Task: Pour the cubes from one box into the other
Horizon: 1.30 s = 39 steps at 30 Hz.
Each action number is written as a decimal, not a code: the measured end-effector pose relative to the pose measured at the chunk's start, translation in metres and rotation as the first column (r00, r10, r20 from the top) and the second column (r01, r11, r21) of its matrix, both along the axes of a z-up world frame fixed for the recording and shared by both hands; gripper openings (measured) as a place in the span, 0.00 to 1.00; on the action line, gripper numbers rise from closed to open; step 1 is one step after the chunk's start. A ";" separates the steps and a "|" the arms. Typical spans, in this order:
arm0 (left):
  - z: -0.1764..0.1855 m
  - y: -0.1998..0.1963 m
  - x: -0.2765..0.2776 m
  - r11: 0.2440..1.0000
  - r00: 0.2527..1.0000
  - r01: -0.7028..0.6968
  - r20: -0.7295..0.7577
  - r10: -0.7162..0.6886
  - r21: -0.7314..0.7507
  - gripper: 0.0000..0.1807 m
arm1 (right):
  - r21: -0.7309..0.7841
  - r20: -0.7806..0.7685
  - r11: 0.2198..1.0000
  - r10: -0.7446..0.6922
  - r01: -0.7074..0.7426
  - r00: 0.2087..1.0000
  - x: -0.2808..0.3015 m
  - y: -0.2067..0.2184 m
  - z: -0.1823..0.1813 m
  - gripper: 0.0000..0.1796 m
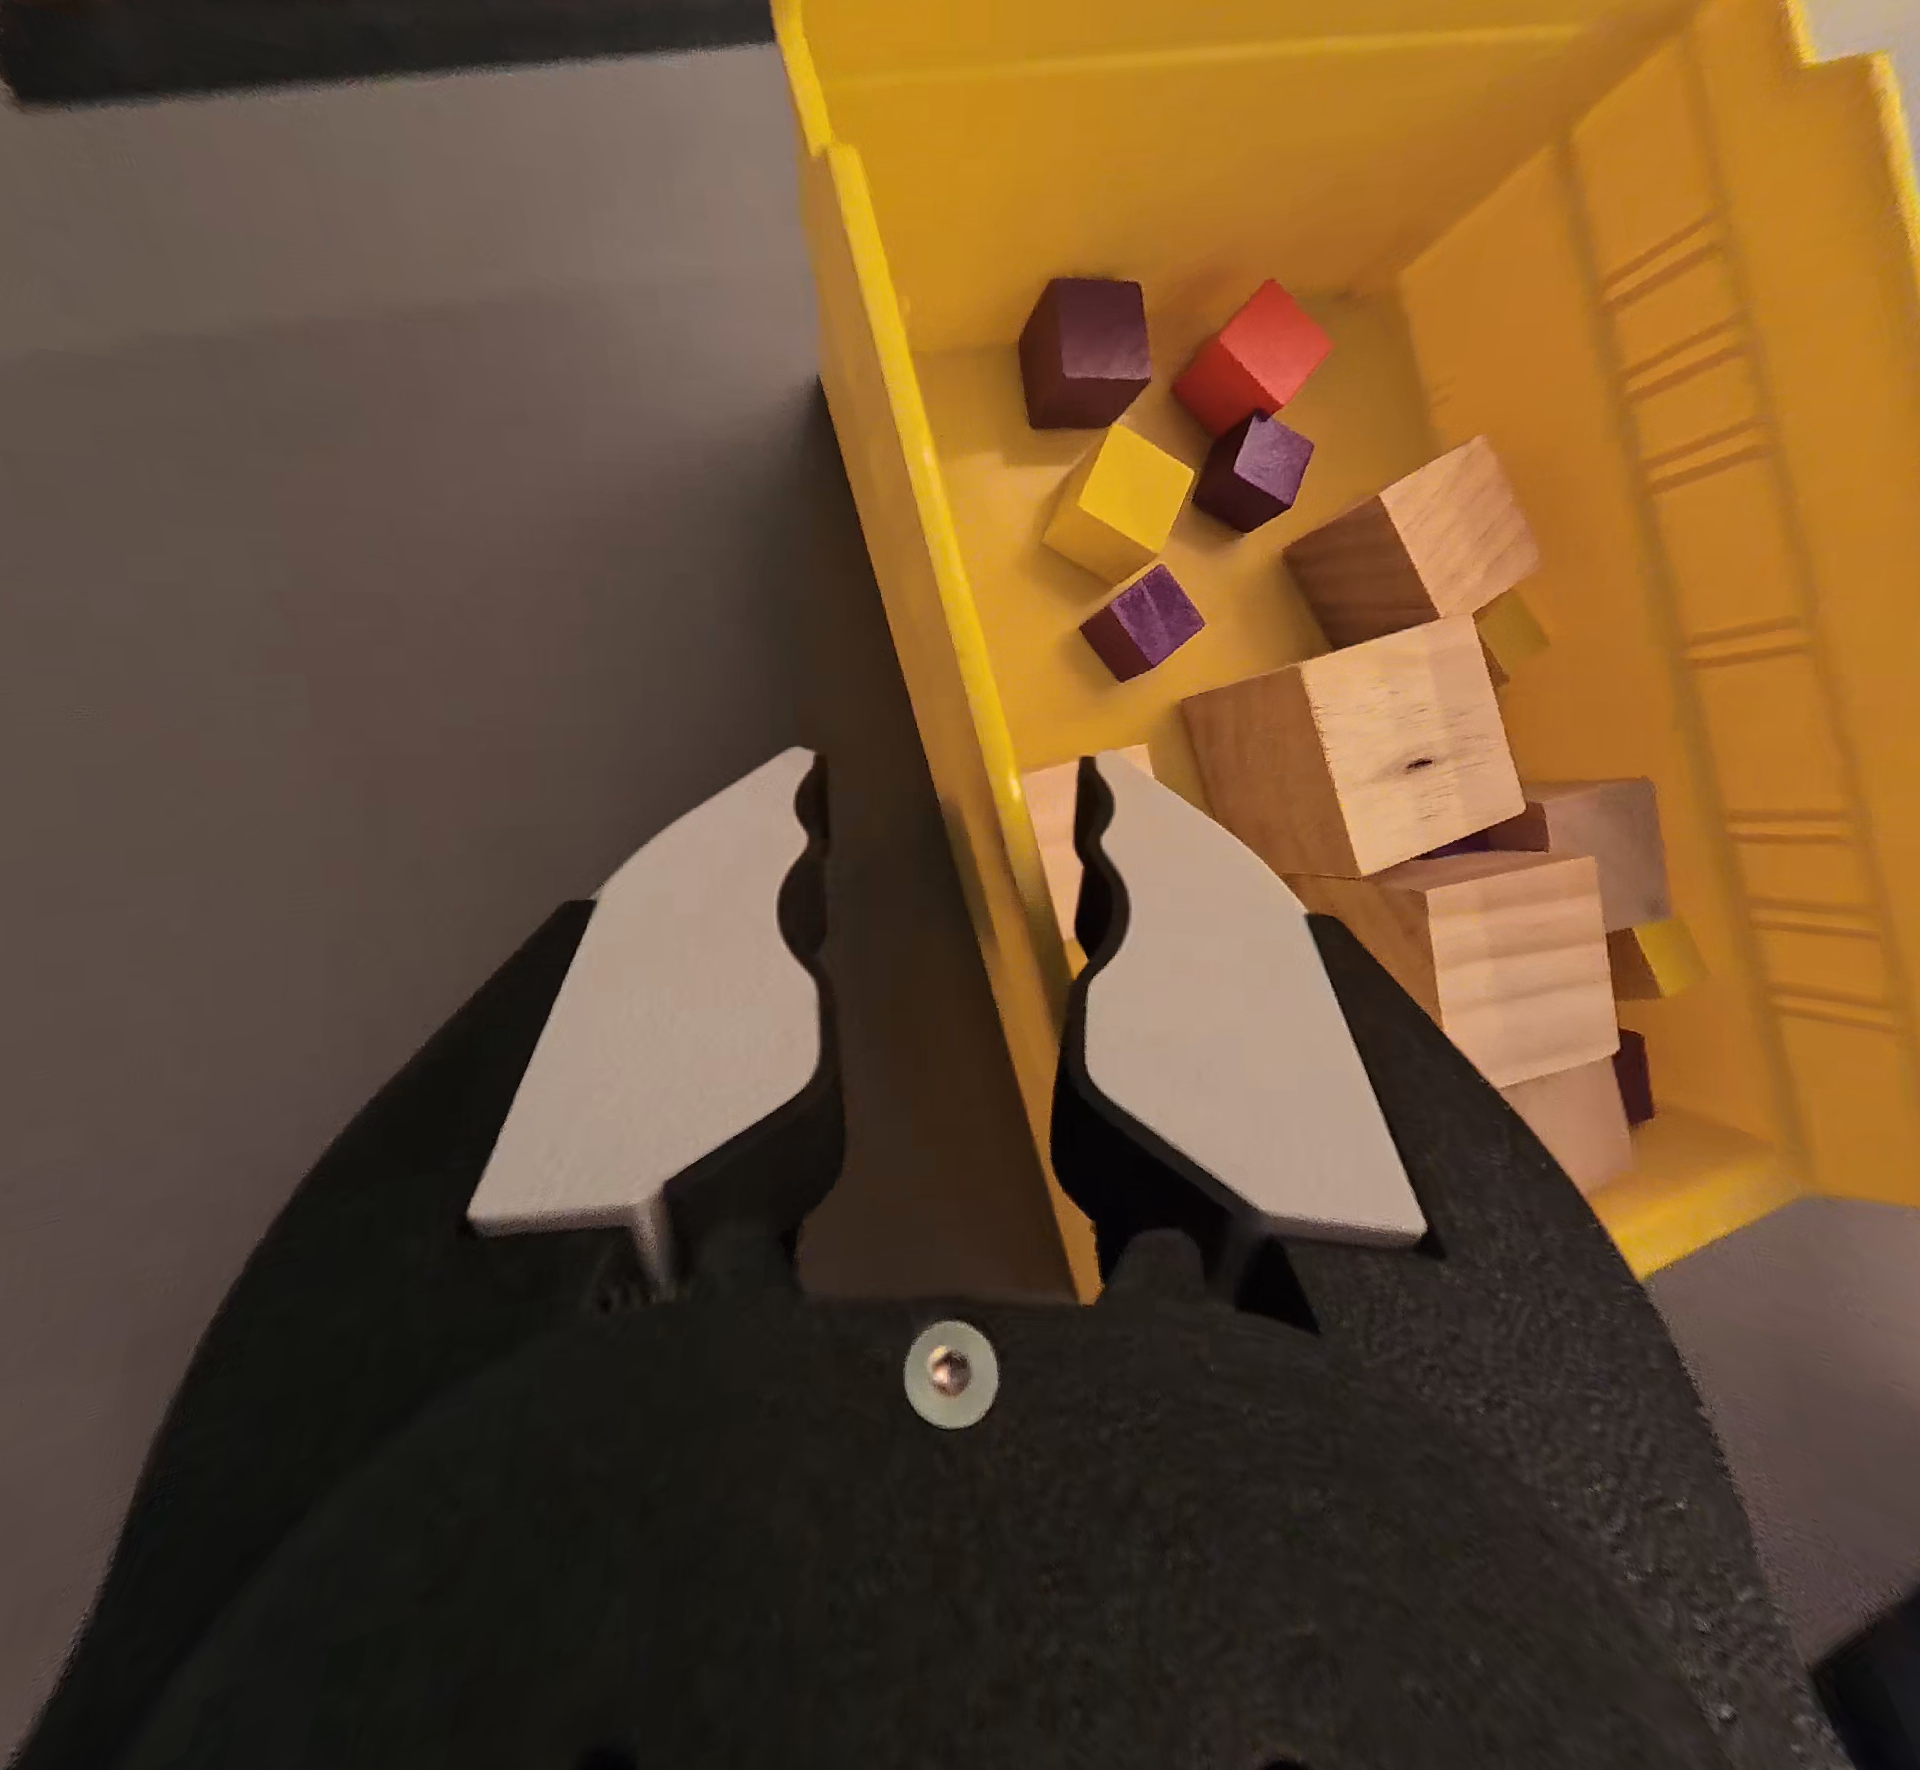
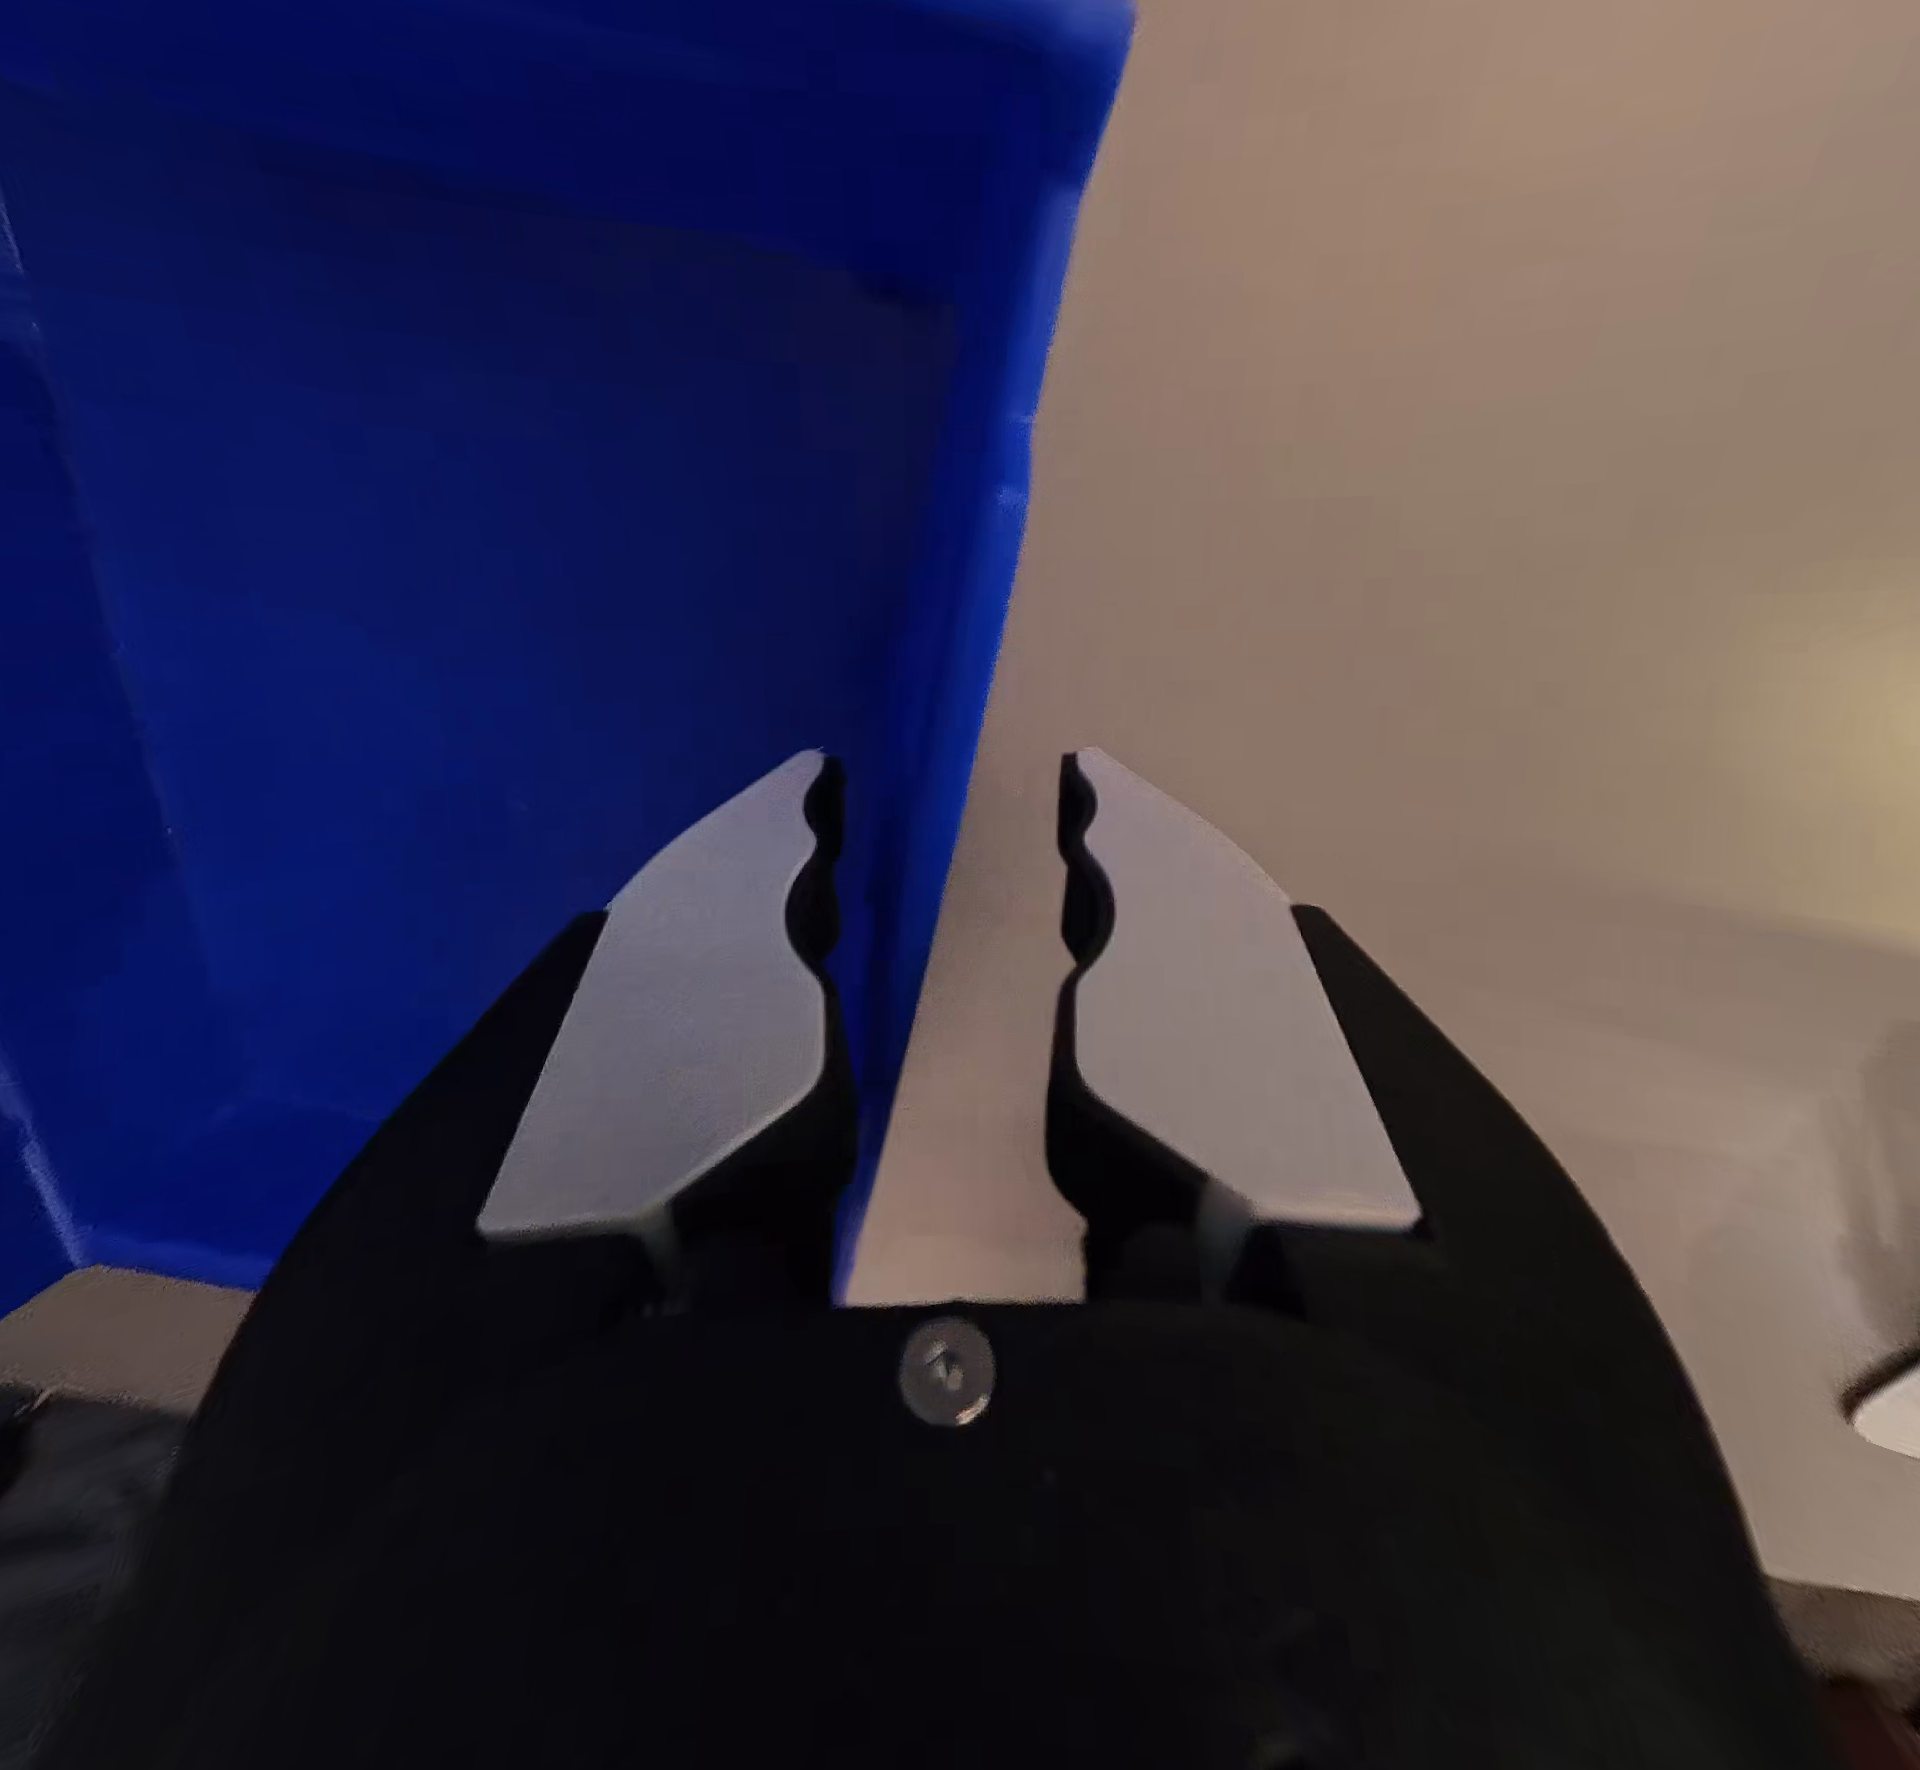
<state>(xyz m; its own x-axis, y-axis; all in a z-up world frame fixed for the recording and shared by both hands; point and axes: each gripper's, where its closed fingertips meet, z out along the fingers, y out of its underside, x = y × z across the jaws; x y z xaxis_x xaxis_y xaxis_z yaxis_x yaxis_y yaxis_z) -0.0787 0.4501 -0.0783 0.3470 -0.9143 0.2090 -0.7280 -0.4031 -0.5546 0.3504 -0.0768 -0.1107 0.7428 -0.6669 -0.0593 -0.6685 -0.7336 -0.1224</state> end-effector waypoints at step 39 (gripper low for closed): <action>0.093 -0.009 -0.014 0.948 0.936 -0.088 0.351 -0.025 0.305 0.19 | 0.636 0.413 0.578 0.303 -0.511 0.859 -0.285 0.314 0.122 0.29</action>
